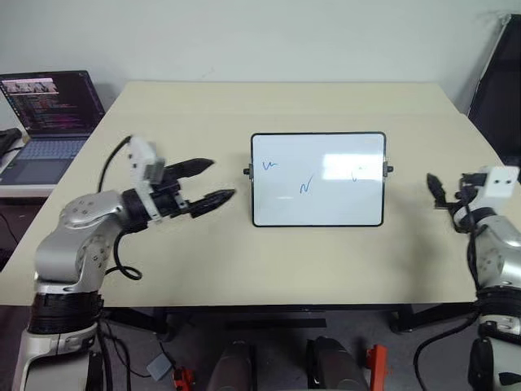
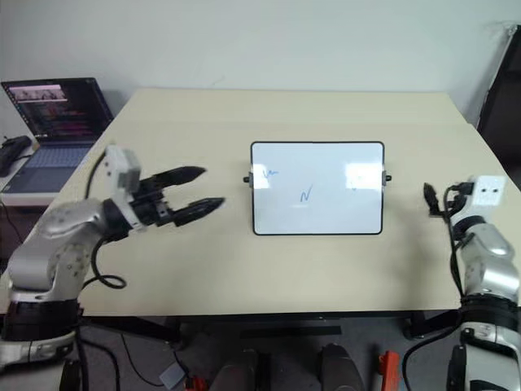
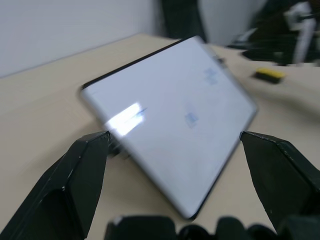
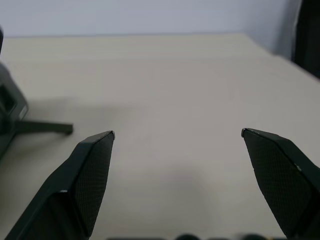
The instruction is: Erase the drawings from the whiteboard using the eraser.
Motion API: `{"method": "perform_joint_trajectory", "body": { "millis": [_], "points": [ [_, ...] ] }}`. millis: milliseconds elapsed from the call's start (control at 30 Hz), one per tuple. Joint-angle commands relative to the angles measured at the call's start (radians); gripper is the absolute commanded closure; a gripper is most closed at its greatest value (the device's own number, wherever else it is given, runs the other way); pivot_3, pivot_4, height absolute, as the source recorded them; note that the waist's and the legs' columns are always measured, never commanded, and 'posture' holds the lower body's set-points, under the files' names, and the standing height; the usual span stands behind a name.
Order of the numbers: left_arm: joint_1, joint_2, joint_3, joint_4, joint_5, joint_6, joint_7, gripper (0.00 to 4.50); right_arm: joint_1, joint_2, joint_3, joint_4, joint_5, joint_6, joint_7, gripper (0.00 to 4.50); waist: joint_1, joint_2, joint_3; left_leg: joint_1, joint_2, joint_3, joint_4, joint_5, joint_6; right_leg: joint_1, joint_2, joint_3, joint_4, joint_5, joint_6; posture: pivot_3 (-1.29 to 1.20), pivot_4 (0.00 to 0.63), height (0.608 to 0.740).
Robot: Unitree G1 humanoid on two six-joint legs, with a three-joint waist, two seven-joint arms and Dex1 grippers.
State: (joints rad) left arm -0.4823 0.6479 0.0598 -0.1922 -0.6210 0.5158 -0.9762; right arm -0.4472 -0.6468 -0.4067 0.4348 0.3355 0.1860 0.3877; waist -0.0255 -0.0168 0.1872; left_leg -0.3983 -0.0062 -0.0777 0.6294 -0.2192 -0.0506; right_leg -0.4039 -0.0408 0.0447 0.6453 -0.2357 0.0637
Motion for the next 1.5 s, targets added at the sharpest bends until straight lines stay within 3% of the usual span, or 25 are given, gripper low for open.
{"method": "perform_joint_trajectory", "body": {
  "millis": [33,200,400,700,1333,1433,1500],
  "points": [
    [-0.044,-0.083,-0.136,-0.024,0.022,-0.009,-0.033,0.00,-0.011,-0.078,-0.063,0.060,0.021,0.025,0.036,0.05,-0.002,0.000,0.000,0.000,0.000,0.000,0.000,0.000,0.000,0.000,0.000,0.000,0.000,0.000,0.000,0.00,0.150,0.740],
    [-0.069,-0.177,-0.284,0.014,0.142,-0.066,-0.026,0.00,-0.047,-0.121,-0.074,0.201,0.022,-0.001,0.091,0.05,-0.030,0.000,0.000,0.002,0.002,0.001,-0.001,0.000,0.000,-0.001,0.003,0.002,0.001,0.000,-0.002,0.00,0.150,0.740],
    [-0.059,-0.250,-0.310,-0.002,0.143,-0.065,-0.025,0.00,-0.079,-0.146,-0.048,0.351,-0.006,-0.006,0.148,0.05,-0.037,0.000,0.000,0.002,0.002,0.003,-0.001,0.000,0.000,-0.001,0.003,0.004,0.001,-0.001,-0.001,0.00,0.150,0.740],
    [-0.021,-0.254,-0.306,-0.014,0.151,-0.073,-0.026,0.00,-0.103,-0.131,-0.027,0.407,0.002,0.019,0.216,0.05,-0.032,0.000,0.000,0.002,0.002,0.003,0.000,0.000,0.000,0.000,0.003,0.005,0.001,-0.001,0.000,0.00,0.150,0.740],
    [-0.005,-0.271,-0.312,-0.024,0.161,-0.071,-0.016,0.00,-0.113,-0.117,0.026,0.444,-0.018,0.046,0.220,0.05,-0.031,0.000,0.000,0.002,0.002,0.003,0.000,0.000,0.000,0.000,0.003,0.005,0.001,-0.001,0.000,0.00,0.150,0.740],
    [0.001,-0.268,-0.310,-0.041,0.157,-0.059,-0.005,0.00,-0.119,-0.116,0.033,0.455,-0.024,0.047,0.214,0.60,-0.031,0.000,0.000,0.002,0.002,0.003,0.000,0.000,0.000,-0.001,0.003,0.005,0.001,0.000,0.000,0.00,0.150,0.740],
    [0.003,-0.268,-0.308,-0.047,0.156,-0.055,0.001,0.00,-0.122,-0.115,0.039,0.463,-0.034,0.047,0.216,1.29,-0.031,0.000,0.000,0.002,0.002,0.003,0.000,0.000,0.000,0.000,0.003,0.005,0.001,-0.001,0.000,0.00,0.150,0.740]
  ]
}}
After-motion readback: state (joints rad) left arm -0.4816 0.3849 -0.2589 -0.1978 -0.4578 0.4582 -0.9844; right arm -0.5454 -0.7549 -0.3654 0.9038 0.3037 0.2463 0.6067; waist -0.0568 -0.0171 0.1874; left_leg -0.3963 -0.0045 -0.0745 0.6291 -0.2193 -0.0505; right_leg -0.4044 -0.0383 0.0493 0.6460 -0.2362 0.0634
